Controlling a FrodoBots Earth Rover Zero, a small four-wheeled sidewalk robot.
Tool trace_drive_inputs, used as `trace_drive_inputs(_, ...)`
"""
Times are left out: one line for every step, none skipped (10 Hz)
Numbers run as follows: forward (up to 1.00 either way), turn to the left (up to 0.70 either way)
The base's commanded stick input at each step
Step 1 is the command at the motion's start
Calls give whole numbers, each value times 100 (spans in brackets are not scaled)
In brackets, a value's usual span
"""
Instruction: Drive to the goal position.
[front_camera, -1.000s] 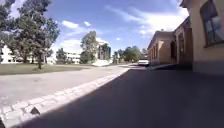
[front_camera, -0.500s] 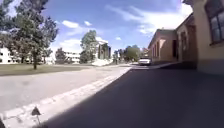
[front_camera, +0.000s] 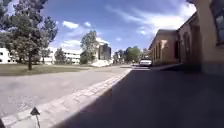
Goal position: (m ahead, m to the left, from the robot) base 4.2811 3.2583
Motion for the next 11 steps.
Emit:
trace_drive_inputs(100, -5)
trace_drive_inputs(100, -40)
trace_drive_inputs(100, -38)
trace_drive_inputs(100, -17)
trace_drive_inputs(100, -6)
trace_drive_inputs(100, 0)
trace_drive_inputs(100, 0)
trace_drive_inputs(100, 0)
trace_drive_inputs(100, 0)
trace_drive_inputs(100, 0)
trace_drive_inputs(100, 0)
